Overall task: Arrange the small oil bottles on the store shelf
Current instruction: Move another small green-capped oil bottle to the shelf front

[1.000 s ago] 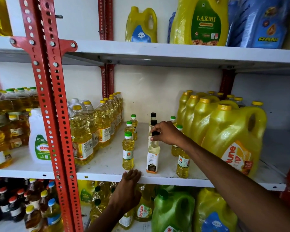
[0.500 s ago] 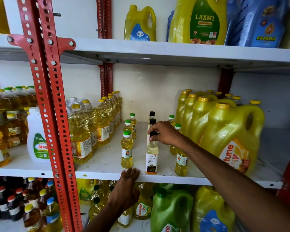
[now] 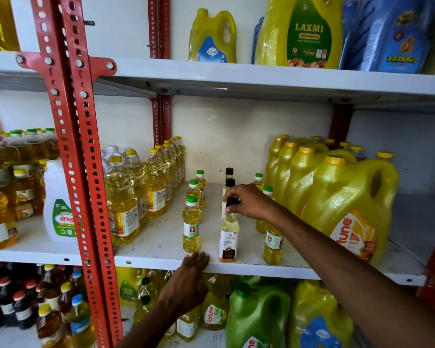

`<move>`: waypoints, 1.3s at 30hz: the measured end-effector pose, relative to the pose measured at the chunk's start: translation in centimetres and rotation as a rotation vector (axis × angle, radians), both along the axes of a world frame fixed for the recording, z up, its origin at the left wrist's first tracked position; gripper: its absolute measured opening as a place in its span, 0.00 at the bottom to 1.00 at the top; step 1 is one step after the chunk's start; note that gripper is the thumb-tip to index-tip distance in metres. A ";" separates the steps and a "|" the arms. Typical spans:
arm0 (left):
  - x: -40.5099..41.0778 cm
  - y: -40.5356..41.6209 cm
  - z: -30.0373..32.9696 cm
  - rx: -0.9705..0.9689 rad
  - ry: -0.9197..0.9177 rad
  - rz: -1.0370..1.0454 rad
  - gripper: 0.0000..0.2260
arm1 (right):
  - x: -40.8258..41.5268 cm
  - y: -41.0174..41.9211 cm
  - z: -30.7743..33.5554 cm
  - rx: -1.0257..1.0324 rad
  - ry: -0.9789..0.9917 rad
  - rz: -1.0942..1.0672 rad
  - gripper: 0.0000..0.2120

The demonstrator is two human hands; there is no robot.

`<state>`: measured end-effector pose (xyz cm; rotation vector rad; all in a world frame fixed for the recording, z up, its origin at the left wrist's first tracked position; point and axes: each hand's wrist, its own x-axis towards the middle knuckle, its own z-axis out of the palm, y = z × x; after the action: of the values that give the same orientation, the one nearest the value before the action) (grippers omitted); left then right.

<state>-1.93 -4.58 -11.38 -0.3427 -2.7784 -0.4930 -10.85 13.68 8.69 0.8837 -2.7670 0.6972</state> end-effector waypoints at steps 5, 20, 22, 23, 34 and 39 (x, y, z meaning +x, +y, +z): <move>0.4 -3.0 0.7 0.048 0.139 0.061 0.32 | 0.4 -0.6 0.1 0.022 0.067 -0.013 0.30; 1.0 -9.0 0.0 -0.010 0.035 0.197 0.34 | -1.5 -9.8 -0.4 0.126 0.052 0.175 0.15; 0.9 -9.1 -0.1 -0.010 0.037 0.188 0.34 | -1.7 -10.1 -0.4 0.112 0.062 0.160 0.14; 0.8 -9.2 -0.2 -0.013 0.036 0.184 0.34 | -1.7 -10.3 -0.4 0.098 0.067 0.151 0.14; 0.7 -9.5 -0.5 -0.011 0.026 0.187 0.36 | -1.3 -11.0 -0.8 0.027 0.027 0.114 0.21; 0.9 -9.4 -0.6 0.016 0.041 0.177 0.35 | -0.8 -11.0 -0.8 0.007 0.018 0.120 0.18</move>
<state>-1.05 -14.01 -11.94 -0.1001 -2.7310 -0.4586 -11.69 2.67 7.88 1.0593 -2.7201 0.6949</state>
